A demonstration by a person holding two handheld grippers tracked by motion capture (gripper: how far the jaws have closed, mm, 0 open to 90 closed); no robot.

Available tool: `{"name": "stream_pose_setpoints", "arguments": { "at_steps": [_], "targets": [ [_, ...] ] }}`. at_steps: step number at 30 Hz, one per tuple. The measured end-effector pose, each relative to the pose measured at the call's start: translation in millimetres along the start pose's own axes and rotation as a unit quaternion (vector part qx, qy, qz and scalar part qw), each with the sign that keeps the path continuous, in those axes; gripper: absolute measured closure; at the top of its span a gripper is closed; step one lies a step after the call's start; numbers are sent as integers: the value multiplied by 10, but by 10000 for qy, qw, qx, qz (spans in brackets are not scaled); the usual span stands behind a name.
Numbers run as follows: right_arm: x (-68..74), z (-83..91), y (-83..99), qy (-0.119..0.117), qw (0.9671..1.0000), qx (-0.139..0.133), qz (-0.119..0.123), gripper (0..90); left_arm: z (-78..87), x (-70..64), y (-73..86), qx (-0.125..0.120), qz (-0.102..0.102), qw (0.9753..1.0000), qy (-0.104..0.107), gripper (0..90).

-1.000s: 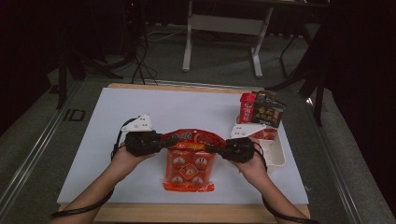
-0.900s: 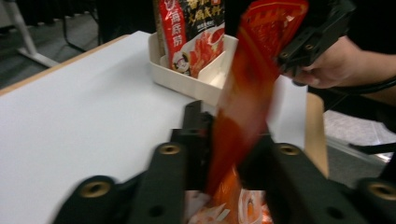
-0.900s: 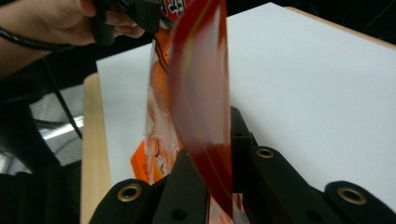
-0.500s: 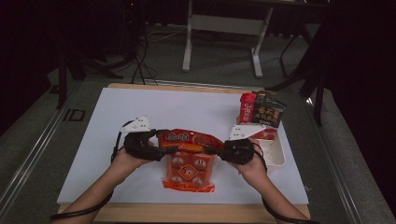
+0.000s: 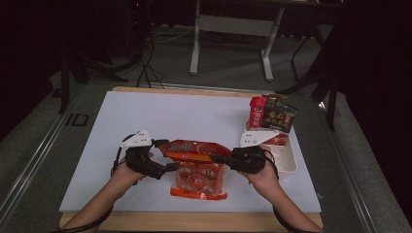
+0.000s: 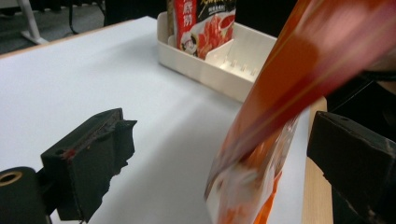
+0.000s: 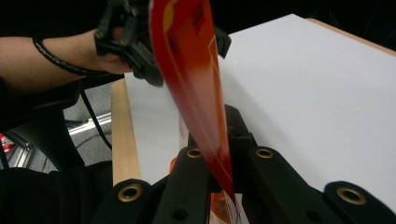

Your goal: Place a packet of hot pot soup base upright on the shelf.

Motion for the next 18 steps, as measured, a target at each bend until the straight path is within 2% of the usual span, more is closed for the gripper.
{"name": "stream_pose_setpoints", "arguments": {
  "at_steps": [5, 11, 17, 18],
  "targets": [
    [84, 26, -78, -104, 9999, -72, 81, 900, 15, 9, 128, 7, 98, 9999, -51, 49],
    [200, 69, -208, -190, 9995, -156, 206, 900, 58, 0, 208, -156, 246, 9996, -72, 46],
    [215, 148, -323, -85, 9991, -289, 292, 900, 117, -3, 226, -193, 225, 9995, -139, 46],
    [213, 173, -352, -52, 9990, -333, 309, 900, 129, -6, 245, -229, 272, 9993, -151, 46]
  ]
}}
Point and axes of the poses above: each handheld gripper's, and its own axes: z roughly backward along the jaws, y roughly out of its underside, x roughly to its left, the point moved 6 cm from there along -z, roughly forward along the jaws, and after that the axes turned 11 degrees about -z, right-handed, at the moved point
